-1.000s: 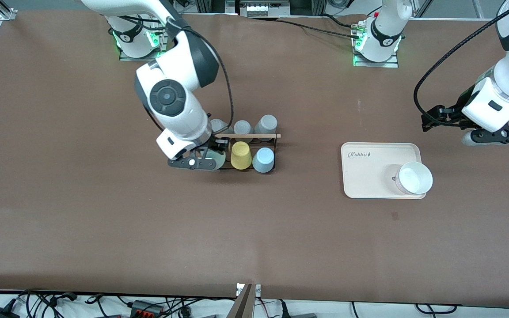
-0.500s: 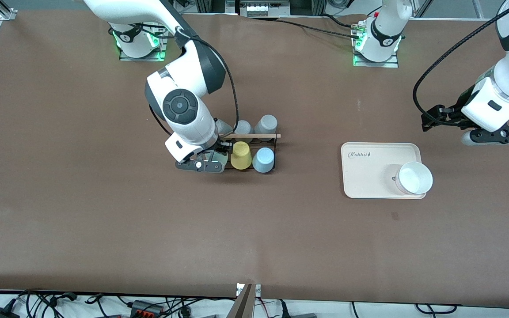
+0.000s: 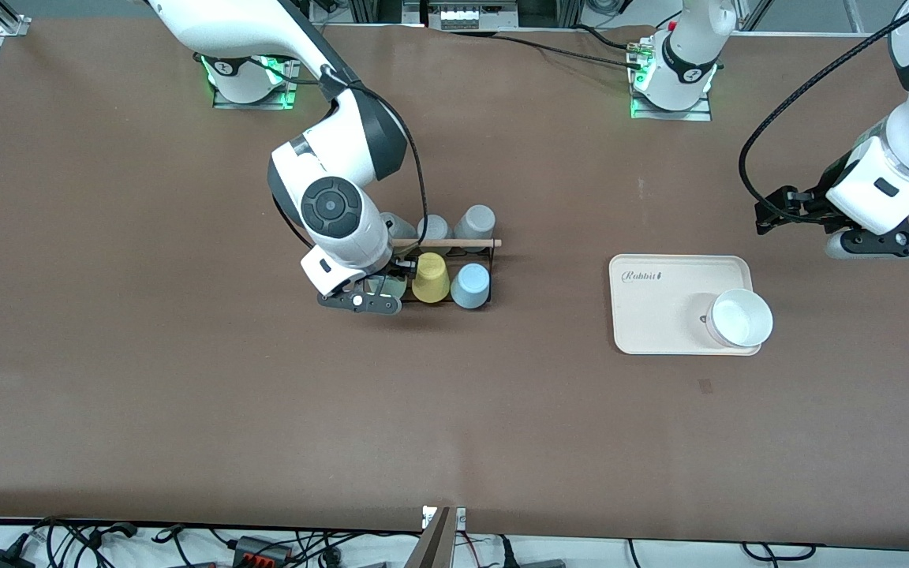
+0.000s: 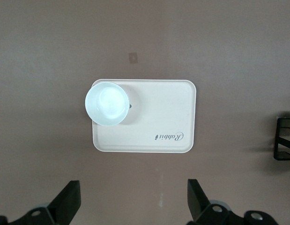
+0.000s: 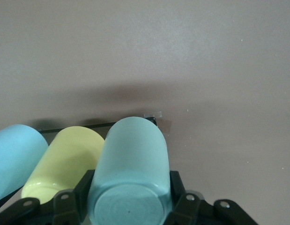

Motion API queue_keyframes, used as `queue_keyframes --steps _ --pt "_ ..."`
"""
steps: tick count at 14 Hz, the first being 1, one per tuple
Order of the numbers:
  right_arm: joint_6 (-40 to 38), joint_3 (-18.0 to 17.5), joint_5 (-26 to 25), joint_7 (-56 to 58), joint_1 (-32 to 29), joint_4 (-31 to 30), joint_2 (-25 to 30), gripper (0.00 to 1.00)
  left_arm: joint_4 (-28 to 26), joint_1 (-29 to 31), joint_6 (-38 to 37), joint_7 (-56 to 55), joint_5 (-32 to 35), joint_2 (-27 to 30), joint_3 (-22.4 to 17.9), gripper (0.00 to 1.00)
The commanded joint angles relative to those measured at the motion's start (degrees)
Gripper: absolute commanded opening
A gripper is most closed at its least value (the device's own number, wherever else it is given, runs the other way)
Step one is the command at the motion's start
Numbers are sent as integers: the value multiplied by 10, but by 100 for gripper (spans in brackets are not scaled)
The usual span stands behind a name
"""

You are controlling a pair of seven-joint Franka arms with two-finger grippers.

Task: Hang scattered cups on rack with three cups
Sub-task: 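Carry the teal cup to the rack and lower it beside the yellow cup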

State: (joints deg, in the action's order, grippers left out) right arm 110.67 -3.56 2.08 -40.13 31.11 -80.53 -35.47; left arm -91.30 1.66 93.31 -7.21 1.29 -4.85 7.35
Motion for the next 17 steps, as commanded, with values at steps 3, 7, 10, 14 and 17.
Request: queue_keyframes --steps 3,7,10,14,17 --pt "-4 2 1 -10 4 21 -24 19 13 4 -1 6 6 8 8 100" --pt "-2 1 3 -10 4 21 -29 19 15 8 -1 14 6 7 7 100" --pt "4 2 18 -10 4 21 -29 19 13 12 -1 14 5 7 6 100" --pt "9 2 19 -10 4 20 -35 26 12 13 -1 15 6 8 7 100" --pt "3 2 19 -14 3 23 -29 100 12 13 0 15 6 8 7 100"
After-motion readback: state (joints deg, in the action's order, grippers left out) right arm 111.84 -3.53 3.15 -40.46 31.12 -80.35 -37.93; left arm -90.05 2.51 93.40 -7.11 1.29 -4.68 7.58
